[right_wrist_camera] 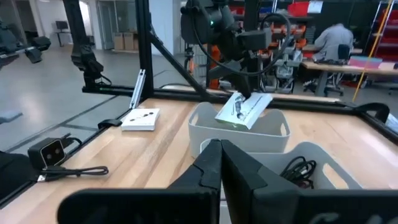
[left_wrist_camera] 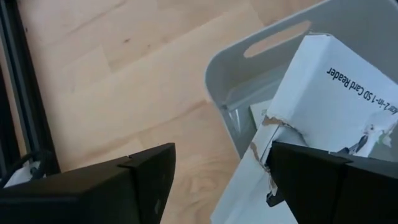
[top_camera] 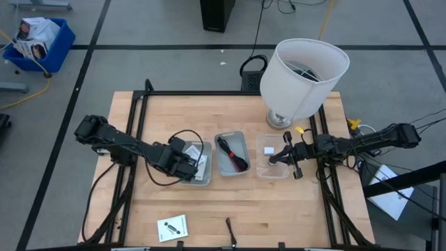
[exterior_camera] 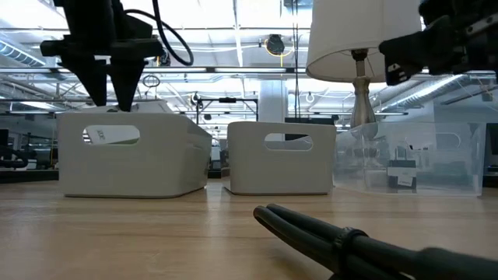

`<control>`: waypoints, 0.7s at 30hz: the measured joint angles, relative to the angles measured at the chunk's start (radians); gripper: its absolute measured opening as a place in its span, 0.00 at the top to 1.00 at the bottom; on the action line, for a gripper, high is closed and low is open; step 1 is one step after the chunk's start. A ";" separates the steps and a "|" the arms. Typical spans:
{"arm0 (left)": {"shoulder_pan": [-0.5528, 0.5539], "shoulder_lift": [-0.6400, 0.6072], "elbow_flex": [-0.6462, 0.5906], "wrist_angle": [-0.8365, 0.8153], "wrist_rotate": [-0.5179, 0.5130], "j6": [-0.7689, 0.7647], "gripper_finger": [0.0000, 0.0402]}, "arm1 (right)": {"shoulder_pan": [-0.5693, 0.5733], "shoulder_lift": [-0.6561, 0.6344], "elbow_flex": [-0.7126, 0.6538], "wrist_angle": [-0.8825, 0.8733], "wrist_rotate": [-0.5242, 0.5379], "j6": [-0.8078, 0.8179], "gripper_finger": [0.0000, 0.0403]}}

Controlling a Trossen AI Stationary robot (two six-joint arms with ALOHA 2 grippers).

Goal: Pick and place items into bin
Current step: Put the right card reader box into the left gray bin

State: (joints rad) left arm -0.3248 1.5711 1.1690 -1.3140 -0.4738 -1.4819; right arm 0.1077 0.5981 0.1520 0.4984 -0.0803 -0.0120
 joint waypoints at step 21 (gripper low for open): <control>-0.002 0.000 0.000 0.001 -0.051 0.037 0.37 | 0.067 0.797 0.510 0.133 0.000 -0.145 1.00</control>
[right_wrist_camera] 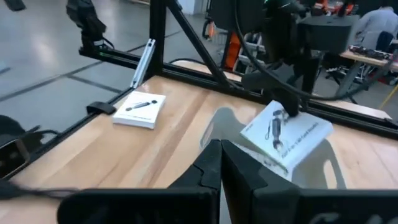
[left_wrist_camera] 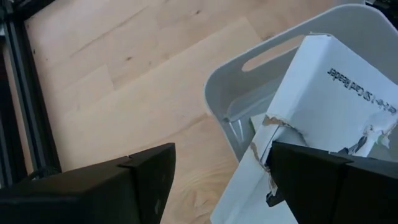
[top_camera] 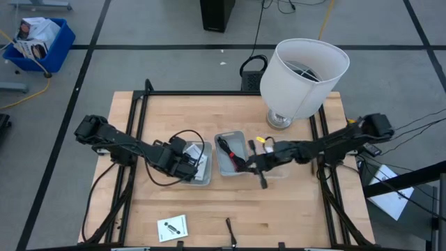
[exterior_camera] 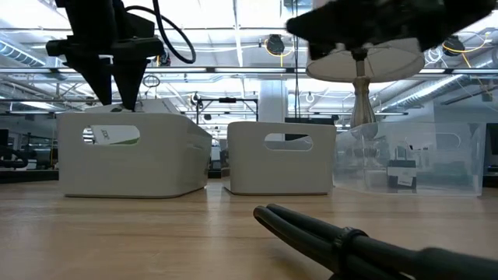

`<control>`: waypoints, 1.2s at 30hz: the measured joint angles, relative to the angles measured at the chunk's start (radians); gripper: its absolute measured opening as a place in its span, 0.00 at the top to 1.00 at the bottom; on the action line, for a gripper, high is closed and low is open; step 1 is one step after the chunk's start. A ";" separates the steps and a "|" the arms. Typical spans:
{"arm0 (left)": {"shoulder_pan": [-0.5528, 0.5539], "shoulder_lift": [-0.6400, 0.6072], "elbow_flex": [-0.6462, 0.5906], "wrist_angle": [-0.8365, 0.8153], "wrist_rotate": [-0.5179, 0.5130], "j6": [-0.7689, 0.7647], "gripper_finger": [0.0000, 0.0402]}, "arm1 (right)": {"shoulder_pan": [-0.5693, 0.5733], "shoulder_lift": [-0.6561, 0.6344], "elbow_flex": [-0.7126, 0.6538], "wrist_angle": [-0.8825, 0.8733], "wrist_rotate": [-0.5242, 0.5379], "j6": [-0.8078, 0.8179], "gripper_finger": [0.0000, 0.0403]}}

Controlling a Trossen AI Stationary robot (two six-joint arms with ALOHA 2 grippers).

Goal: Pick and place items into bin
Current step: Put the right card reader box into the left gray bin

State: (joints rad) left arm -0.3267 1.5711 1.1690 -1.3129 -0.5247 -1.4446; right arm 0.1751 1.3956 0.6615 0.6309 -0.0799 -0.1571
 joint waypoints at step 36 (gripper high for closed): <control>-0.085 -0.006 0.188 0.034 -0.078 0.213 0.37 | -0.193 0.557 0.516 -0.053 -0.133 0.010 1.00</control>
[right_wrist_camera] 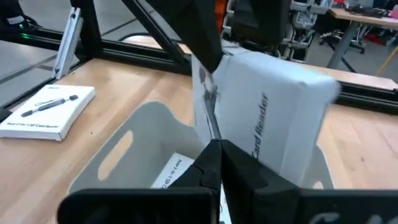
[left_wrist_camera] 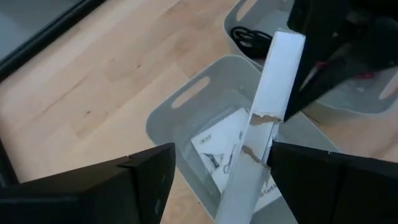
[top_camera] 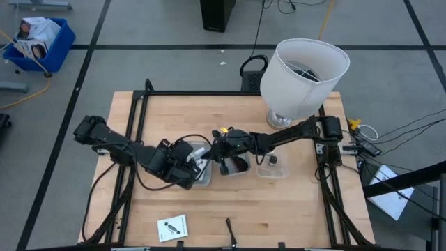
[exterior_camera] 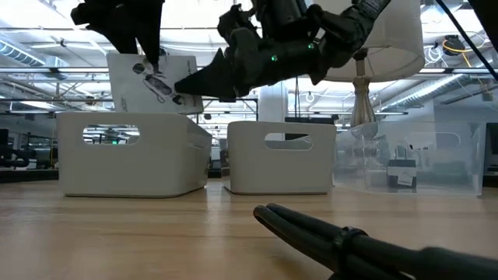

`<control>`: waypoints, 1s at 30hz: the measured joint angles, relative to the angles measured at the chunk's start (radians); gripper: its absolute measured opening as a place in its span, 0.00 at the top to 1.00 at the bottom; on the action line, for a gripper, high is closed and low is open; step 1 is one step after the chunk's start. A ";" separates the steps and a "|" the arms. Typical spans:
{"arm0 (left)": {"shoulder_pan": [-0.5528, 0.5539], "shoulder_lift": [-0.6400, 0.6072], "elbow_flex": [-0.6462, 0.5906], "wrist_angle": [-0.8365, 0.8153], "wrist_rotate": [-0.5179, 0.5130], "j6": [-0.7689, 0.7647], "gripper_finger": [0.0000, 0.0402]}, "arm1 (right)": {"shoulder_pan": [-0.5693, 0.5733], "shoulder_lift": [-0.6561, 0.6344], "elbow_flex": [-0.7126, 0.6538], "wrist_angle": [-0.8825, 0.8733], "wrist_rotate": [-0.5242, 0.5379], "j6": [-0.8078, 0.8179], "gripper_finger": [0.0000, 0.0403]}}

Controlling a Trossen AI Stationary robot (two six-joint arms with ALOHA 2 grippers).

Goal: Pick and place items into bin
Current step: Put the right card reader box into the left gray bin, then put the card reader box into the left gray bin

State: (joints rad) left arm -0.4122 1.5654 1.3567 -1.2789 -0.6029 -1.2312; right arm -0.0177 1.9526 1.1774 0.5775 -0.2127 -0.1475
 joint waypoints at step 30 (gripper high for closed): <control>-0.055 0.000 0.000 0.049 0.057 0.165 0.37 | 0.070 -0.187 0.010 -0.172 0.000 -0.078 1.00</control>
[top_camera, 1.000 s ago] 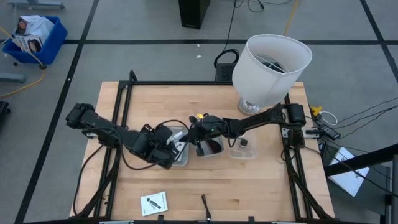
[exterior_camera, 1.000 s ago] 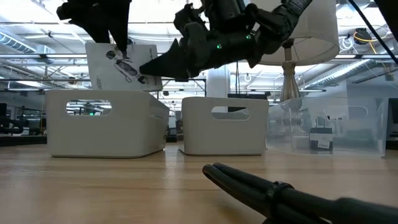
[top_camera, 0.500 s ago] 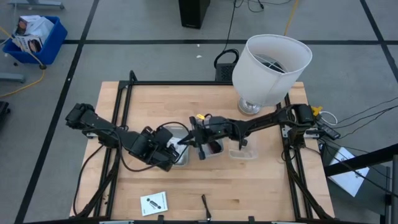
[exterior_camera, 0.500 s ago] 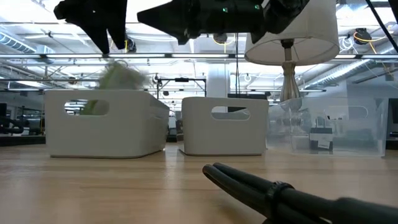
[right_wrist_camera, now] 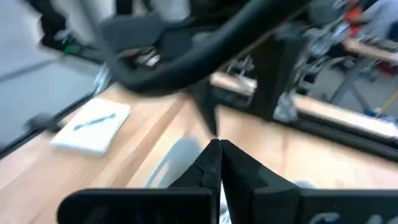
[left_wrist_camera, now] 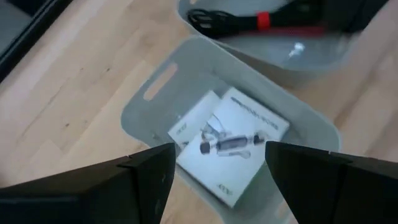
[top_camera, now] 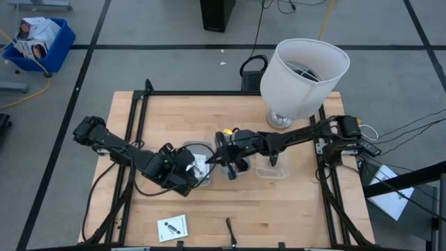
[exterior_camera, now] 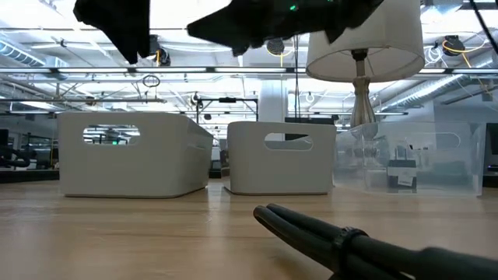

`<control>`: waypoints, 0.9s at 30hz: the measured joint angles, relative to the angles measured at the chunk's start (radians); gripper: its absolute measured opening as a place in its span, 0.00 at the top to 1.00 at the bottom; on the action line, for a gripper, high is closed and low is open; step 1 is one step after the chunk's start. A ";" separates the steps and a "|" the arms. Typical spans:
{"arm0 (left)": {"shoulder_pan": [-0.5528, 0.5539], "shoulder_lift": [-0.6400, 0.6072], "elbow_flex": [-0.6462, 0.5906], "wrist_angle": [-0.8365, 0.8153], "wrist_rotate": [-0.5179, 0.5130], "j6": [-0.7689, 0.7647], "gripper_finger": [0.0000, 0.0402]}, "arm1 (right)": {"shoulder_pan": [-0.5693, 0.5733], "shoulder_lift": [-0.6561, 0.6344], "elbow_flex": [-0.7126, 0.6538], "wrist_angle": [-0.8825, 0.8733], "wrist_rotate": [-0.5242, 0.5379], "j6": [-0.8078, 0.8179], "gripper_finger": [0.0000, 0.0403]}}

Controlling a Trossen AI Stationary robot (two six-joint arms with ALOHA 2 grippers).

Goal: Pick and place items into bin
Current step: Put the card reader box into the left gray bin

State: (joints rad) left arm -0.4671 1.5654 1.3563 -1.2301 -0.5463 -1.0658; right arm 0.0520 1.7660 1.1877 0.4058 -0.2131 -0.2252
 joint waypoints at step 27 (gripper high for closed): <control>-0.429 0.243 -0.001 0.212 0.463 -0.183 0.37 | 0.232 -1.105 -0.898 0.023 0.133 0.165 0.99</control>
State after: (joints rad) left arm -0.8964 1.8084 1.3551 -1.0185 -0.0833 -1.2487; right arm 0.2836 0.6608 0.2901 0.4291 -0.0802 -0.0599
